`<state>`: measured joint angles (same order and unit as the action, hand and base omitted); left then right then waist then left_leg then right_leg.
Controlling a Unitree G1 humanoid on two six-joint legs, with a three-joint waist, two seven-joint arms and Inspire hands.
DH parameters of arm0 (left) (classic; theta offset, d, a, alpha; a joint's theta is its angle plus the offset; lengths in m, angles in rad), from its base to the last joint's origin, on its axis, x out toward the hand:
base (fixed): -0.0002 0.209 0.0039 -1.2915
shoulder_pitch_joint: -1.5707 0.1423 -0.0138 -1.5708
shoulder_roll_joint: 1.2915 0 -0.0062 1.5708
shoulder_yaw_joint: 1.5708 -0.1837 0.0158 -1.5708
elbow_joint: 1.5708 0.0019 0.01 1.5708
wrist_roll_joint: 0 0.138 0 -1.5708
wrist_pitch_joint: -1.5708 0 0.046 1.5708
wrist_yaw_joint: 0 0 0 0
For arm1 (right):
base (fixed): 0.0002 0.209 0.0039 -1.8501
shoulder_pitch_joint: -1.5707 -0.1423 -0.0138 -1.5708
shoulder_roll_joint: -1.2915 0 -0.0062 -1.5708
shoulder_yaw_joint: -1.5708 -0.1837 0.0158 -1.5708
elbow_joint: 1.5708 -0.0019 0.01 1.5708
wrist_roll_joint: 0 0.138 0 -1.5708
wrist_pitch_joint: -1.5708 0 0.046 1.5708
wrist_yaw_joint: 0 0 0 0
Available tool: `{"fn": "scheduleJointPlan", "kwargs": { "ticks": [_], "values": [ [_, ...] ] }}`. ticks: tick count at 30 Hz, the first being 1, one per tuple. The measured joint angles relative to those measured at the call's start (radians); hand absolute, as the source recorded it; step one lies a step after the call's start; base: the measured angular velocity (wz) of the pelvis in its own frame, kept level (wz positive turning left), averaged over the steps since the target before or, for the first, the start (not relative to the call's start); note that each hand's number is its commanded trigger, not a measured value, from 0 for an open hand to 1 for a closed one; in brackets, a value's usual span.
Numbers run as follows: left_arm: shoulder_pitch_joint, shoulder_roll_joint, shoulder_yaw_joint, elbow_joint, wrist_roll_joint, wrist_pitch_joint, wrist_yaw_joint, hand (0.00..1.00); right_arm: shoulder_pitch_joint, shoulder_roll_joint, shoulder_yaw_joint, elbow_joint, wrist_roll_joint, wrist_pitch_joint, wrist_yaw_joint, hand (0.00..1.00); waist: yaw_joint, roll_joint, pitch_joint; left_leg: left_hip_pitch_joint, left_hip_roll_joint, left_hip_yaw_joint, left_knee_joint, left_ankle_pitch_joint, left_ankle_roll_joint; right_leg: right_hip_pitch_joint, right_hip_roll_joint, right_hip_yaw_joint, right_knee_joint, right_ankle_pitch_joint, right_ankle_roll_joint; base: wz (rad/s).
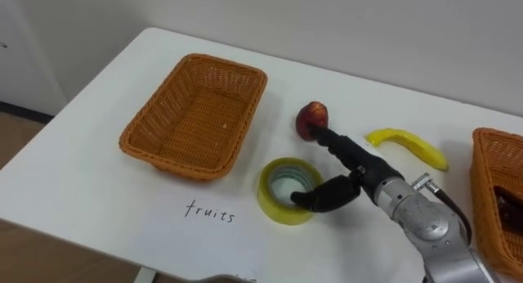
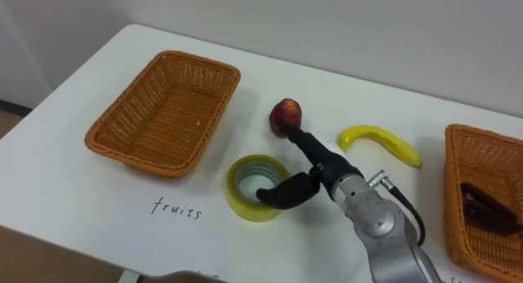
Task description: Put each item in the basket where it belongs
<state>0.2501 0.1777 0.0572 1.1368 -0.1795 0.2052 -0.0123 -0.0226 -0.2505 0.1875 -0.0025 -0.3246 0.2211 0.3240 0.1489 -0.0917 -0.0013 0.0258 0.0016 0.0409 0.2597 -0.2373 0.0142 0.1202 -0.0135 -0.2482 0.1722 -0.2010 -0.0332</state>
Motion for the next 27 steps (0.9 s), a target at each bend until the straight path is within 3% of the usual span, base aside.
{"fn": "scheduleJointPlan", "kwargs": {
  "ticks": [3,8,16,27],
  "values": [
    [0.0,0.005,0.009,0.001,-0.003,0.015,-0.008,0.0,-0.007,-0.001,0.001,0.0,-0.022,0.022,0.024,0.0,0.003,-0.004,-0.0031,0.002,0.0,0.0,-0.001,0.001,0.001,0.0,-0.001,-0.001,0.001,0.0,0.0,0.0],
    [-0.001,0.017,0.017,0.002,-0.003,0.035,-0.02,0.0,-0.045,-0.002,0.006,0.031,-0.038,0.045,0.054,0.0,0.004,-0.013,-0.0009,0.004,-0.001,-0.002,0.0,0.001,0.002,-0.001,-0.002,-0.004,0.008,0.0,0.0,0.0],
    [-0.002,0.023,0.019,0.011,0.0,0.039,-0.025,0.0,-0.075,-0.013,0.006,0.035,-0.078,0.083,0.143,0.0,0.018,-0.03,0.0015,0.003,-0.004,-0.008,0.011,0.001,0.003,0.003,-0.002,-0.004,-0.003,0.0,0.001,0.02],
    [-0.002,0.025,0.018,0.024,0.0,0.057,-0.038,0.0,-0.077,-0.036,0.006,0.031,-0.077,0.09,0.237,0.0,0.027,-0.036,0.0015,0.004,-0.005,-0.017,0.013,0.001,0.004,0.006,-0.002,-0.005,-0.002,0.0,0.002,0.0]
  ]
}}
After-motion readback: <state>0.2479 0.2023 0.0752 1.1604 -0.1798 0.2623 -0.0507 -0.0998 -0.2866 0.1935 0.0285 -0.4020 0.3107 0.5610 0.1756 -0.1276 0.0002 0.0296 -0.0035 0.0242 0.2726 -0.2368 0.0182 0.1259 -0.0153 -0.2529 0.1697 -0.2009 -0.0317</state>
